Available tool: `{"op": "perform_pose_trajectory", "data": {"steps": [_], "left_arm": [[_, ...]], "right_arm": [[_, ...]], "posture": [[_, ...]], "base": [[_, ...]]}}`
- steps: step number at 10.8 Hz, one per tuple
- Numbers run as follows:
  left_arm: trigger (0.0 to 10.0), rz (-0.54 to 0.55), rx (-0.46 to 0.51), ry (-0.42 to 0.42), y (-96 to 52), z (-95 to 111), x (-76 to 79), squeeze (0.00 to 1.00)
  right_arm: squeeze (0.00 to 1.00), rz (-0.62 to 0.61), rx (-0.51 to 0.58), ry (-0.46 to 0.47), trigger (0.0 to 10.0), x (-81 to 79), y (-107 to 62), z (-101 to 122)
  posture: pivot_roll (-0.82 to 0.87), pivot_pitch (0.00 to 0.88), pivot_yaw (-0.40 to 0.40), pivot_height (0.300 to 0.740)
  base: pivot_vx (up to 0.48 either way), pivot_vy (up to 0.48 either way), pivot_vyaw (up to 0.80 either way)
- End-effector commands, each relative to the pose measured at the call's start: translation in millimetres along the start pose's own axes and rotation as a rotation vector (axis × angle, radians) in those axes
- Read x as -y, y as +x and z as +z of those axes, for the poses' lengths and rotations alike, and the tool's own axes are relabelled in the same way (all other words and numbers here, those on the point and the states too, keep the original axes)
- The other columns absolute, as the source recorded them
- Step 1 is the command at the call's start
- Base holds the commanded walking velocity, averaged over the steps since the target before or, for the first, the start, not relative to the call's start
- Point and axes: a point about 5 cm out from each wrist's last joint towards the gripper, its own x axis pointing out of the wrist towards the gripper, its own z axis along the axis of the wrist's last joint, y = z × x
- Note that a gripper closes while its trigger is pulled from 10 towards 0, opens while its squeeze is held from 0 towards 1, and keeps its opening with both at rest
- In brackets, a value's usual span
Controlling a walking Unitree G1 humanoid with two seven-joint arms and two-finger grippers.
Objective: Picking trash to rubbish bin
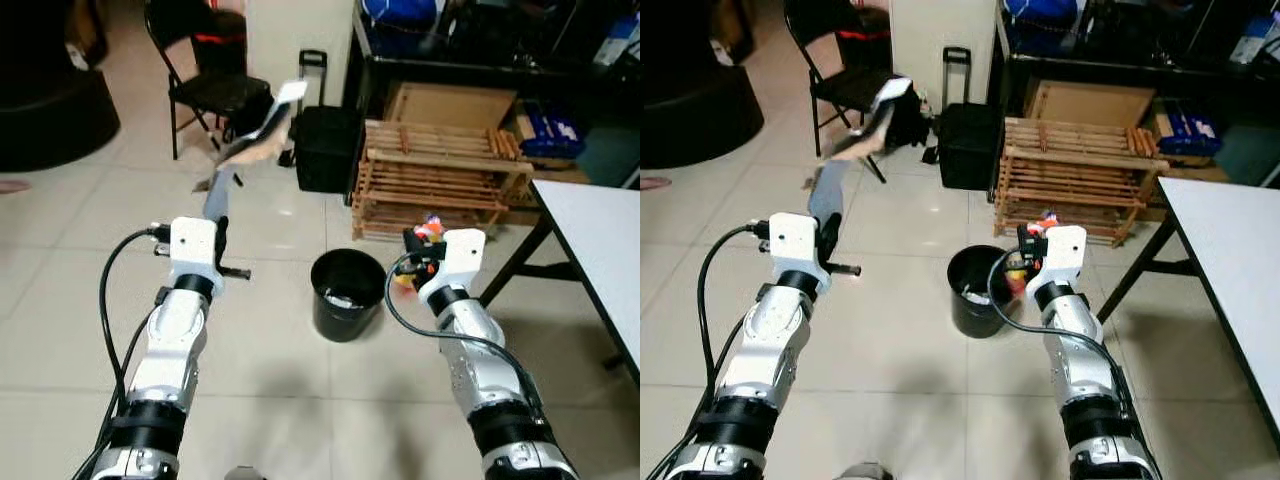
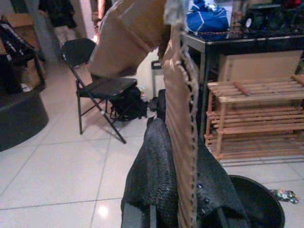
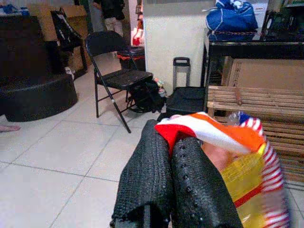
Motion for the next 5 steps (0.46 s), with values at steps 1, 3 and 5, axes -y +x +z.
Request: {"op": "perform_pose_trajectory", "data": {"steps": [1,3,5], "left_arm": [[10.0,-0.015,0.001,0.005,1.6,1.7,3.1,0.00],[10.0,-0.008,-0.002,0.009,1.9,1.3,2.1,0.00],[10.0,-0.013,-0.054,-0.005,1.6,-12.4,5.2,0.00]], "right_arm": [[0.00,-0.015,0.018,0.010,10.0,4.5,0.8,4.0],[0.00,-0.013,0.016,0.006,10.0,4.8,0.9,4.0],[0.00,-0.023,-0.025,0.007,10.0,7.3,0.2,-4.7]], "posture": [[0.06,0.000,-0.057,0.740],[0.06,0.000,-0.060,0.740],[0.06,0.000,-0.061,0.740]], "base": [[0.000,0.000,0.00],[0.120,0.000,0.00],[0.281,0.000,0.00]]}}
